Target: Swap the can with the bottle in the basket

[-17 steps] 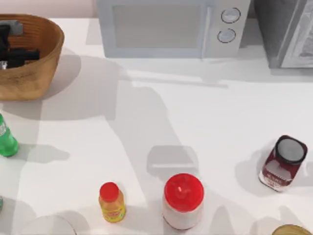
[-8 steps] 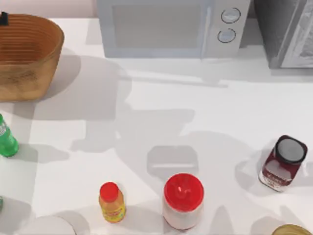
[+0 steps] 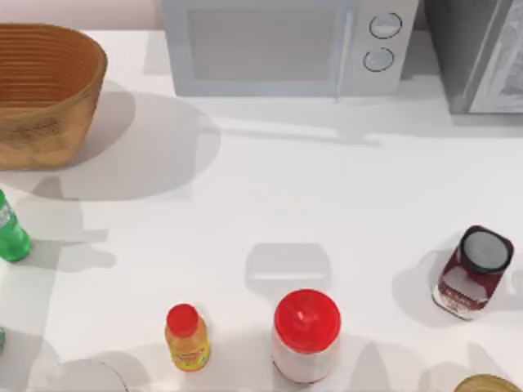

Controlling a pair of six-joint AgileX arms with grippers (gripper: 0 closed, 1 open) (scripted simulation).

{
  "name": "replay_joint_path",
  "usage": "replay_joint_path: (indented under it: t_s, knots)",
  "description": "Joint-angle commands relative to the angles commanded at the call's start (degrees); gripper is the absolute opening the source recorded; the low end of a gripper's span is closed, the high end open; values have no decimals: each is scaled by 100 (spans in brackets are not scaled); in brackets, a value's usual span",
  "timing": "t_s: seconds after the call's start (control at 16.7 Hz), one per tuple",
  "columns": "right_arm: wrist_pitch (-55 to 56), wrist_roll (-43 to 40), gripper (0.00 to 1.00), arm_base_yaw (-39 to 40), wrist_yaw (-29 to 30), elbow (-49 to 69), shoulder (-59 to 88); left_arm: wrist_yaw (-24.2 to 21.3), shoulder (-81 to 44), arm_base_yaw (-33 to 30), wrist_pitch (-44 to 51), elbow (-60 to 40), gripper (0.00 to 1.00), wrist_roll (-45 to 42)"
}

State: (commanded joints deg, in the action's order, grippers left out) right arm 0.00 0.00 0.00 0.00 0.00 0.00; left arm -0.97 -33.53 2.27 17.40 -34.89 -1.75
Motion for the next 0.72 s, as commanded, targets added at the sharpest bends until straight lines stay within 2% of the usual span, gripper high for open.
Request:
replay_joint_path:
  t_s: [0.18, 0.36, 0.54, 0.72]
  knots:
    - [0, 0, 100, 0, 0, 0, 0, 41, 1540, -91, -1038, 1361, 0, 13]
    - [0, 0, 100, 0, 0, 0, 0, 72, 2607, -160, -1649, 2536, 0, 65]
    - [0, 0, 100, 0, 0, 0, 0, 90, 3203, -211, -1803, 3270, 0, 139]
    - [0, 0, 100, 0, 0, 0, 0, 96, 3353, -227, -1740, 3489, 0, 175]
